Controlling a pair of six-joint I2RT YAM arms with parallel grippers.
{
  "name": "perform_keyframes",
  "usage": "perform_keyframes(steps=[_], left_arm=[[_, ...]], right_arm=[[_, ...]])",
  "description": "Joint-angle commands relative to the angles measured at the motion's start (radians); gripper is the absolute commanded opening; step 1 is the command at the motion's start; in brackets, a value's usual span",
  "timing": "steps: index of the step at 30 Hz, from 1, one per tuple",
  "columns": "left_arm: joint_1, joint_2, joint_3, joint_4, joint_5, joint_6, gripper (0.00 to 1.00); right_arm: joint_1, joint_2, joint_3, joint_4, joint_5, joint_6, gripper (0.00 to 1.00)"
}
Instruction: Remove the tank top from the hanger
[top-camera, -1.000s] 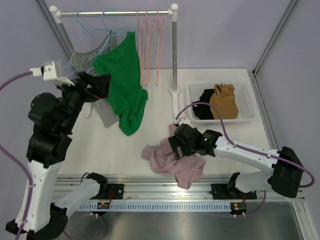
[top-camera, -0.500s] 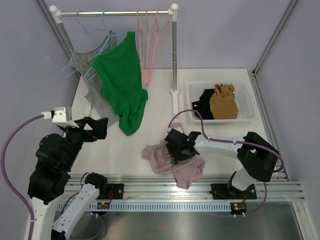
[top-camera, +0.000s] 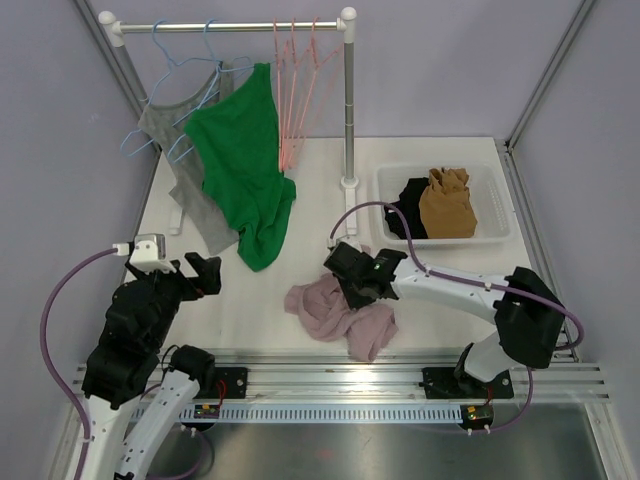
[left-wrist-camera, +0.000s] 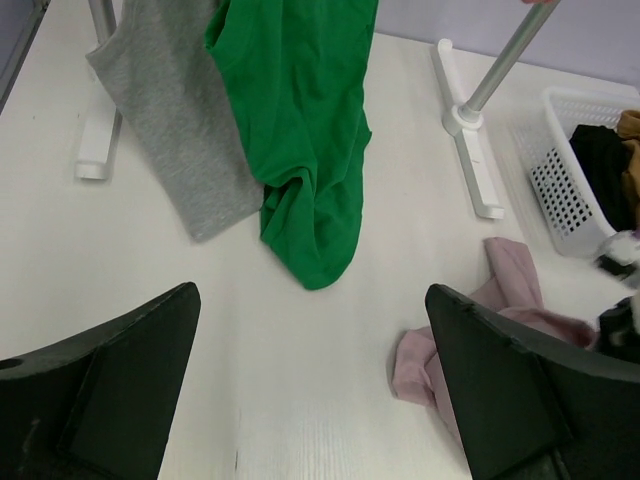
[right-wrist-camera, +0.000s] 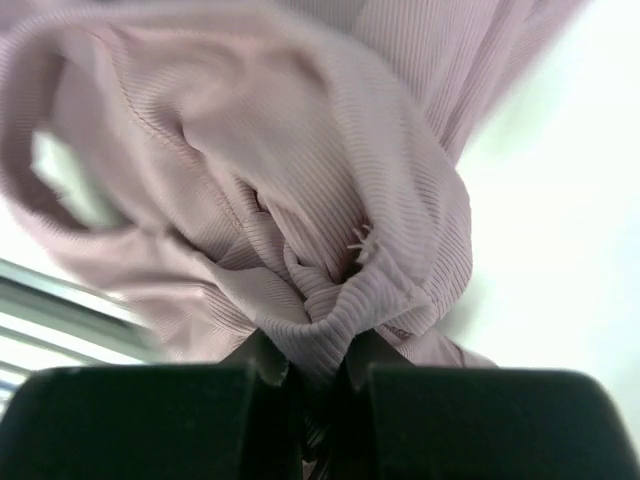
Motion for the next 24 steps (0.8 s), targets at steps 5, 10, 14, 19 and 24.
perform_keyframes(steps=[5, 10, 14, 19, 24], left_arm=[[0.003, 0.004, -0.016, 0.079, -0.016, 0.007, 0.99], [0.003, 0.014, -0.022, 0.082, -0.012, 0.007, 0.99], [0.003, 0.021, -0.022, 0.079, -0.006, 0.010, 0.99], [0.003, 0.020, -0.025, 0.079, 0.002, 0.010, 0.99], [0.003, 0.012, -0.028, 0.085, 0.008, 0.013, 0.99]], right_arm=[[0.001, -0.120, 0.342, -0.254, 0.351, -0.082, 0.00], [-0.101, -0.105, 0.545, -0.334, 0.431, -0.160, 0.00], [-0.216, -0.096, 0.675, -0.363, 0.471, -0.237, 0.00], [-0.377, -0.070, 0.743, -0.334, 0.523, -0.344, 0.00], [-0.537, -0.062, 0.671, -0.179, 0.569, -0.475, 0.00]])
